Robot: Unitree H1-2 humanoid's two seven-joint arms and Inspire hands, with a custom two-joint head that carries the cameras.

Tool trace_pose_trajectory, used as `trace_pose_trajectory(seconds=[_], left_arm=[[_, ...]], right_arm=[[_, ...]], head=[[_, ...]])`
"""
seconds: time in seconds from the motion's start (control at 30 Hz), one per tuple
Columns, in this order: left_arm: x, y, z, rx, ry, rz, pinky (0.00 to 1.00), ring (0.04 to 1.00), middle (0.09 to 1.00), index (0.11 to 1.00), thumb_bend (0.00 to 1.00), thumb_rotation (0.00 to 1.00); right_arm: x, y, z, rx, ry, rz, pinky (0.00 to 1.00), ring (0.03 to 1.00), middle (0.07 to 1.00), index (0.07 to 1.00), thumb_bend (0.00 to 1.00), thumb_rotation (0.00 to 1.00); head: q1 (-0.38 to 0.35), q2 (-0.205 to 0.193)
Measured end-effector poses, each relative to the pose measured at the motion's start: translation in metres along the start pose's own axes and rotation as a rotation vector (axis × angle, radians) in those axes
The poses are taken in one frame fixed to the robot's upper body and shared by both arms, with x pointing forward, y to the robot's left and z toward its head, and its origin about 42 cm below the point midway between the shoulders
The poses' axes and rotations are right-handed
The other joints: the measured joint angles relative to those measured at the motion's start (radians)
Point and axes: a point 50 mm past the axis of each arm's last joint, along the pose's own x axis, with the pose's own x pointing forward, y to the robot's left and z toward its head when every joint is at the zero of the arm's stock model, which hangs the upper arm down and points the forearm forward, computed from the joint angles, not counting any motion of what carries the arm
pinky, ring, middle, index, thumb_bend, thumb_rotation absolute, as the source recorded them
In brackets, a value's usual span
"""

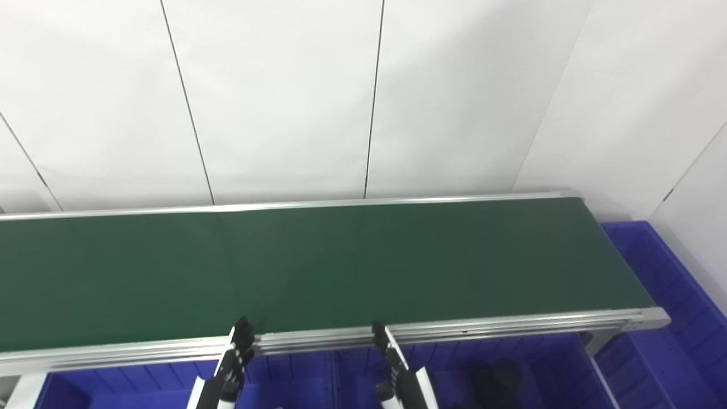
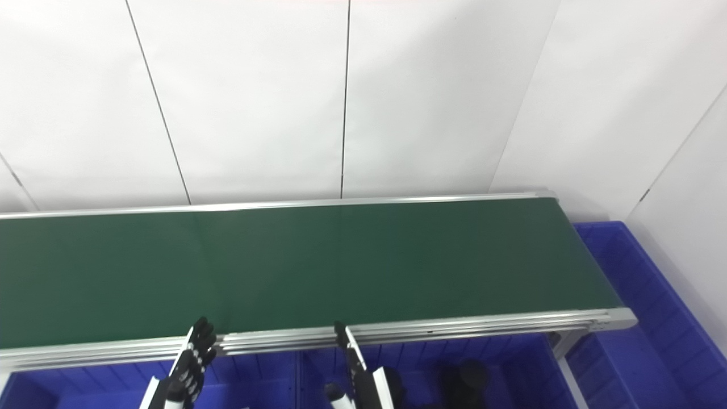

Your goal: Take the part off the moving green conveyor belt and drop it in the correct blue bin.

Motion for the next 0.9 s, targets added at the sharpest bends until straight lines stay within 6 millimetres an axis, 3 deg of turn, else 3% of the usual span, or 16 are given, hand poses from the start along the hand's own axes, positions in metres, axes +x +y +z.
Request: trace_pose_trajectory(seconds=[0.1,0.13,0.27,0.33,0.5,0.9], left_arm=[[0.001,-0.009,0.002,-0.005,-0.008,-0.001,0.94,0.954,0.977,0.963,0.84,1.00],[0.001,-0.012,0.002,-0.010,-0.010,0.001,0.94,0.950,0.974,0.959,0.84,1.00],[0.004,-0.024,0.005,0.008,-0.020,0.000,0.93,0.953,0.978,0.961,0.84,1.00],[0.005,-0.028,0.006,0.015,-0.024,0.003,0.93,0.952,0.978,0.962,0.85,1.00],[0.010,-0.037,0.010,0.032,-0.044,0.012,0.93,0.951,0.972,0.956,0.87,1.00],[0.013,-0.041,0.014,0.049,-0.057,0.022,0.91,0.939,0.966,0.948,0.86,1.00]], right_arm=[[-0.004,-0.011,0.002,-0.006,-0.009,-0.004,1.00,0.988,0.977,0.975,0.84,1.00],[-0.005,-0.015,0.003,-0.013,-0.012,-0.004,1.00,0.986,0.976,0.977,0.84,1.00],[-0.010,-0.032,0.004,-0.026,-0.019,-0.003,0.99,0.977,0.968,0.970,0.85,1.00],[-0.011,-0.037,0.007,-0.021,-0.028,-0.008,1.00,0.978,0.966,0.975,0.86,1.00],[-0.008,-0.046,0.011,0.002,-0.041,-0.012,0.98,0.969,0.958,0.979,0.88,1.00],[-0.007,-0.047,0.014,0.057,-0.045,-0.008,1.00,0.976,0.961,0.977,0.90,1.00]], head=[[0.042,0.012],[0.095,0.040],[0.144,0.075],[0.207,0.132],[0.250,0.163],[0.269,0.117]])
